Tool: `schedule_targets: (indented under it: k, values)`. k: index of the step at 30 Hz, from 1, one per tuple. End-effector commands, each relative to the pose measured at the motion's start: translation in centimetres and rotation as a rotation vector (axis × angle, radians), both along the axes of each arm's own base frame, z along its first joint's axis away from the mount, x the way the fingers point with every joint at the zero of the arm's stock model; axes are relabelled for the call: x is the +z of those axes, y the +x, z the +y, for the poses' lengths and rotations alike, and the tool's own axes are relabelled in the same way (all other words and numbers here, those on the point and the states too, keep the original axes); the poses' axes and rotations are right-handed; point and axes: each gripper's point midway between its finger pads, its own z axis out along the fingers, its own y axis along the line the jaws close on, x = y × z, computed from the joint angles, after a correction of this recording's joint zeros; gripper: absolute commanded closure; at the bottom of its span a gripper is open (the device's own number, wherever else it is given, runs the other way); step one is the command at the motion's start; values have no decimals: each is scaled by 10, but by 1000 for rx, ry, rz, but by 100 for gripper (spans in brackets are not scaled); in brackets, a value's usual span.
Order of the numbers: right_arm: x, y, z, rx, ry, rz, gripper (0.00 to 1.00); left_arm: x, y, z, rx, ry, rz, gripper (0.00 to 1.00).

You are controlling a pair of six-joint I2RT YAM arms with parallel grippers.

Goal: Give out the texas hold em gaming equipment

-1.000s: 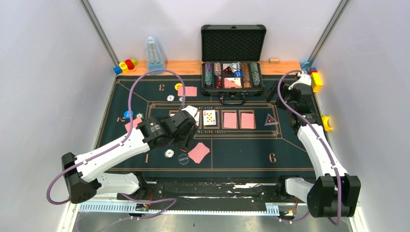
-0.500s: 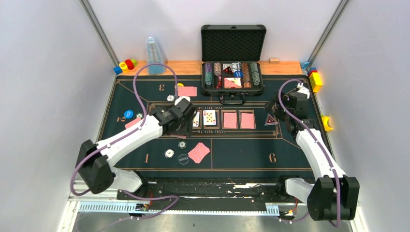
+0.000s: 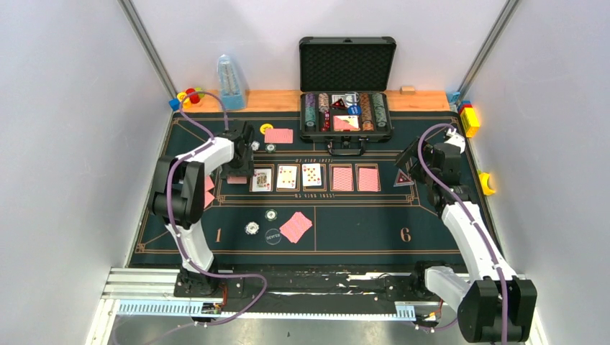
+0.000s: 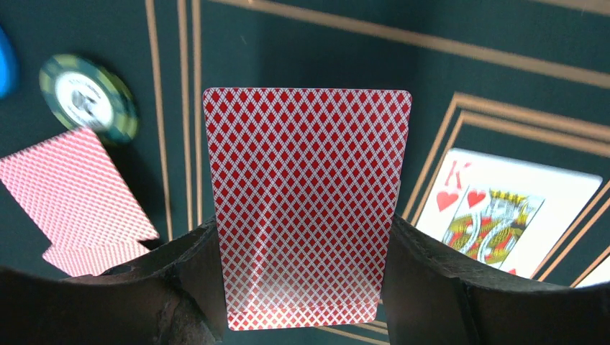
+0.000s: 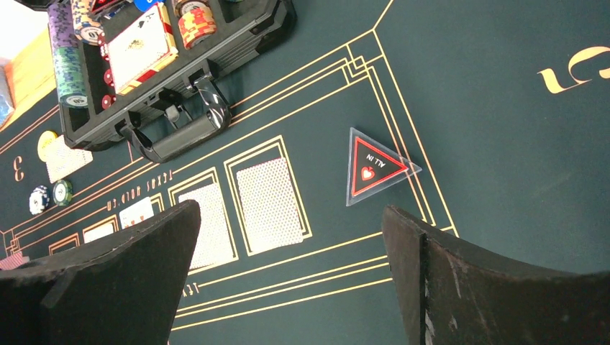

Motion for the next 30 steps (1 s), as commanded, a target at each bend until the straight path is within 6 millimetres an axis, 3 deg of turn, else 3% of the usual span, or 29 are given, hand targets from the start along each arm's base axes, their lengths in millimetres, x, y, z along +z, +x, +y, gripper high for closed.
schedule_targets:
  k: [1, 6, 12, 19, 22, 24, 30]
  values:
    - [17, 7, -2, -19, 5, -75, 0, 7, 32, 7, -48, -43, -54, 100]
    - [12, 8, -7, -42, -13, -62, 0, -4, 34, 17, -72, -95, -20, 94]
    - [11, 9, -9, -51, -17, -60, 0, -14, 22, 22, -90, -92, 21, 72]
    - [12, 7, -12, -60, -28, -67, 0, -19, 12, 25, -85, -81, 51, 36]
    - [14, 6, -12, -59, -31, -72, 0, -19, 10, 32, -60, -52, 57, 6]
    - [13, 5, -12, -56, -33, -70, 0, -17, 8, 35, -45, -41, 63, 1]
    - [12, 2, -12, -54, -37, -64, 0, -6, 11, 35, -36, -43, 47, 0]
